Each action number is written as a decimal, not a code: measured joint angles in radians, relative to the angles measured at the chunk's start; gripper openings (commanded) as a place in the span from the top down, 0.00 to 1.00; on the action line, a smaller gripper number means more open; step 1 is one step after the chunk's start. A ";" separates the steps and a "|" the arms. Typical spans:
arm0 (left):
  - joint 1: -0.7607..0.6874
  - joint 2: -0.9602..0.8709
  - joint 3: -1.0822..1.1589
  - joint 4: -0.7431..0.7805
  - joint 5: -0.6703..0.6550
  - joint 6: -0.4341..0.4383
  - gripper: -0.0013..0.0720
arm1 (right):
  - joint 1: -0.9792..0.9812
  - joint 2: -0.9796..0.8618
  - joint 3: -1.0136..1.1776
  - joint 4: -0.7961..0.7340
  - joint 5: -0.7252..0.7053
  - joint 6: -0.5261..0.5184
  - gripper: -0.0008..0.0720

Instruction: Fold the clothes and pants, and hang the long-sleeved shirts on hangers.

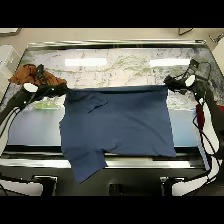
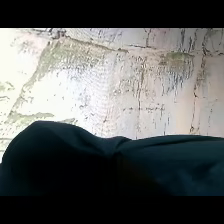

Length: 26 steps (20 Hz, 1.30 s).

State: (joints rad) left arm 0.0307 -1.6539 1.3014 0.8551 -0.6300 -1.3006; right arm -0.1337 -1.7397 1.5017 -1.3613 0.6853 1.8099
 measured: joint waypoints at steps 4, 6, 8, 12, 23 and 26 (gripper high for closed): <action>-0.019 -0.026 0.031 0.000 0.006 0.002 0.95 | -0.028 -0.004 0.026 -0.004 0.044 0.010 0.94; 0.000 0.002 0.063 0.002 -0.085 0.013 0.95 | -0.058 0.022 0.054 -0.004 0.156 -0.006 0.94; 0.024 0.036 0.083 0.029 -0.247 0.015 0.95 | -0.079 0.052 0.067 -0.011 0.327 -0.057 0.94; 0.042 0.071 0.043 0.152 -0.578 -0.042 0.95 | -0.089 0.079 0.010 -0.019 0.655 -0.145 0.94; 0.069 0.088 -0.101 0.232 -0.758 -0.100 0.13 | -0.097 0.118 -0.143 -0.034 0.790 -0.226 0.30; 0.135 0.128 -0.103 0.267 -0.855 -0.111 0.14 | -0.147 0.159 -0.150 -0.057 0.889 -0.259 0.21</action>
State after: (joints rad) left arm 0.1654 -1.5257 1.1988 1.1225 -1.4849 -1.4113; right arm -0.2810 -1.5806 1.3521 -1.4185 1.5742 1.5505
